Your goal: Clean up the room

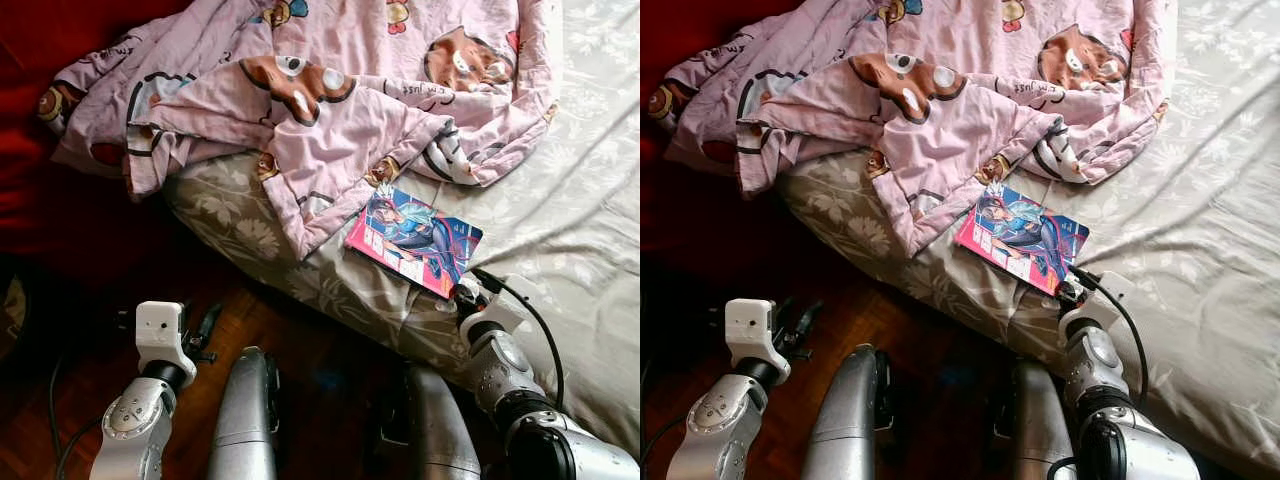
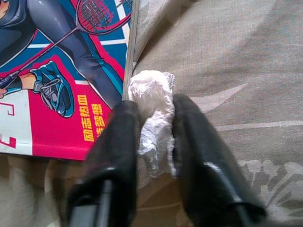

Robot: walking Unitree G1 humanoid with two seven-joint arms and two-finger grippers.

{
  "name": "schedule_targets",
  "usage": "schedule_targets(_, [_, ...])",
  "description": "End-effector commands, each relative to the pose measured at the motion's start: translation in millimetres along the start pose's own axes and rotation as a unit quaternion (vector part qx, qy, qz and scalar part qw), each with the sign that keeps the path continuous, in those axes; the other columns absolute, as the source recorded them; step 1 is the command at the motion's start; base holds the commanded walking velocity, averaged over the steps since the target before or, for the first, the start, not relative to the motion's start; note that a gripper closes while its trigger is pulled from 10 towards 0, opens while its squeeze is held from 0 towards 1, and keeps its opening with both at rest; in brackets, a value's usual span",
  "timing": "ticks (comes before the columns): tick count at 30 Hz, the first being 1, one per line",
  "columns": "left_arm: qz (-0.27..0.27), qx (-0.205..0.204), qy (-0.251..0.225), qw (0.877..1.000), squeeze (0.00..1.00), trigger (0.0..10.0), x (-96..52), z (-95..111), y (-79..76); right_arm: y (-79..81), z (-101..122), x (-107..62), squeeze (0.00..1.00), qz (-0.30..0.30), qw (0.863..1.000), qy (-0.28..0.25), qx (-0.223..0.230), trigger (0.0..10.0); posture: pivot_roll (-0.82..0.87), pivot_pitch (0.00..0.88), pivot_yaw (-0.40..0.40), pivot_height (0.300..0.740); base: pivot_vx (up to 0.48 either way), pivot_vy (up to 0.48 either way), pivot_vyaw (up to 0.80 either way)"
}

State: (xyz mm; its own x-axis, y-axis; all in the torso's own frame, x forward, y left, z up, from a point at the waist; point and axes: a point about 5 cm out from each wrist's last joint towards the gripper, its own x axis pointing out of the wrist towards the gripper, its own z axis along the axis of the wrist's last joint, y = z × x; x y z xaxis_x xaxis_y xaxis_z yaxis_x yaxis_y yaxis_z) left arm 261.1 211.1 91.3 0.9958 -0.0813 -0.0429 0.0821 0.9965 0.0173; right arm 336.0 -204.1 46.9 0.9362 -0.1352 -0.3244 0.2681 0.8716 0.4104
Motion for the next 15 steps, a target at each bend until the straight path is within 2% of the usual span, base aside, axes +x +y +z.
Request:
schedule_targets(1, [0.002,0.005,0.020,1.000,0.00,10.0,-8.0,-9.5,2.4,-9.3,-17.3,-6.6,0.00,-0.014,1.000,0.024,0.002,0.0,0.22,0.452,0.007,0.610,0.000,0.000,0.00])
schedule_targets(12, [-0.003,0.018,0.027,0.999,0.00,10.0,-10.9,-12.0,3.1,-11.0,-19.4,-7.6,0.00,-0.016,1.000,0.027,-0.002,0.0,0.23,0.453,0.013,0.610,0.000,0.000,0.00])
schedule_targets(15, [-0.017,0.046,0.036,0.998,0.00,10.0,-13.1,-16.8,1.1,-11.6,-19.4,-7.8,0.00,-0.017,1.000,0.026,-0.005,0.0,0.23,0.451,0.014,0.610,0.000,0.000,0.00])
